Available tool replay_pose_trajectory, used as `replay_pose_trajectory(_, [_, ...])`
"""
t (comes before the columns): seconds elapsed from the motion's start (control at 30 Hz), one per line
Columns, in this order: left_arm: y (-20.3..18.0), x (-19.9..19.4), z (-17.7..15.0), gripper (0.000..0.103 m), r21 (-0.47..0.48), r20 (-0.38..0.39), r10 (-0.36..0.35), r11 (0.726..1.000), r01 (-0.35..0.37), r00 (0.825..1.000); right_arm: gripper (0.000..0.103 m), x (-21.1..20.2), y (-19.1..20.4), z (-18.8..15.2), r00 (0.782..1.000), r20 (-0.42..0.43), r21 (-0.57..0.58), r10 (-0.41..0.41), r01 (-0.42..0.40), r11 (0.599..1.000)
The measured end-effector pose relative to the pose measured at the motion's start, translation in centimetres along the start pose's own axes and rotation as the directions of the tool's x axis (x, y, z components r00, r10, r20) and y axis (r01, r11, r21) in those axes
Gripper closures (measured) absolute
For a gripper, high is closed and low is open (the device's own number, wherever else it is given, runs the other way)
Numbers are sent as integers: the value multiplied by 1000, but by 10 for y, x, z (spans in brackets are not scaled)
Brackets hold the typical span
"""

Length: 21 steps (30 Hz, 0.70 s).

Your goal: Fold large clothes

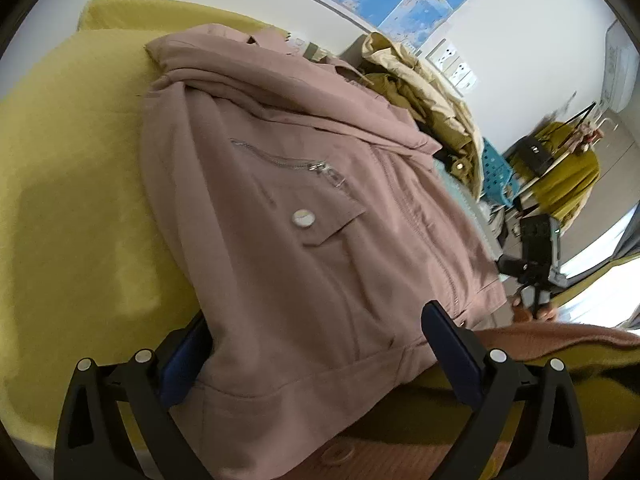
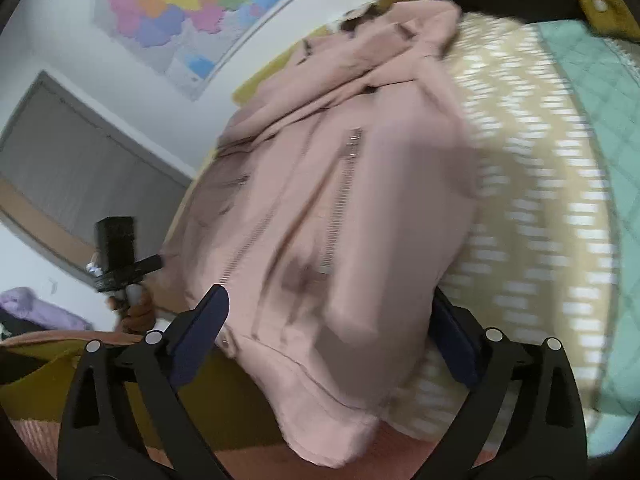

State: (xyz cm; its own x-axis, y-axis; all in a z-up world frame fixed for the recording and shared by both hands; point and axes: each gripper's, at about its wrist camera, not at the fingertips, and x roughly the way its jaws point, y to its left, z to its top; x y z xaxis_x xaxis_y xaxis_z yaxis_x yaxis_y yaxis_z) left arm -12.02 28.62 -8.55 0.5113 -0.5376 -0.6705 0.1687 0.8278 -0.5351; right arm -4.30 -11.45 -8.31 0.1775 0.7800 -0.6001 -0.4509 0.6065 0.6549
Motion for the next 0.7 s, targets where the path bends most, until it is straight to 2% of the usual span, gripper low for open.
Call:
replay_pose_trajectory(0.1, [0,10,8,7,-44,6,-38,998,39,999,11,6,1,2,993,-2,21,121,-121,992])
replay_pose_trajectory(0.23, [-1,14,13,8,-44,-6,-28,999,27,1000,16,4,3,-1,992,-23,16,123,-123,992])
replay_pose_trajectory(0.3, [-5,15,11,12,-7,2,8,1000,-8,1000,19,3,5,-4,991,-24,10,132,-132,991])
replay_pose_trajectory(0.33, [-10,16,9,15,18,5,48,999,-48,999,22,5,5,-5,991,-22,11,130,-130,991])
replay_pose_trajectory(0.4, [-15,21,11,30,38,12,105,994,-105,994,39,13,8,-4,986,-31,31,166,-165,986])
replay_pose_trajectory(0.43, [-16,22,11,43,38,18,152,988,-153,988,44,17,9,-3,984,-35,36,172,-171,985])
replay_pose_trajectory(0.47, [-16,22,12,60,36,27,195,980,-196,980,60,21,9,-3,983,-39,41,181,-180,983])
replay_pose_trajectory(0.5, [-13,22,13,70,34,28,222,974,-223,975,83,24,6,-2,982,-42,59,185,-183,981])
replay_pose_trajectory(0.53, [-10,22,14,85,12,24,254,967,-255,967,93,25,2,-1,982,-40,81,183,-179,980])
replay_pose_trajectory(0.63, [-1,7,15,98,-58,39,229,972,-227,973,97,16,-2,-1,969,-2,118,248,-246,962])
replay_pose_trajectory(0.7, [-3,-10,16,99,-64,81,208,977,-203,975,98,4,4,-1,955,35,106,294,-296,949])
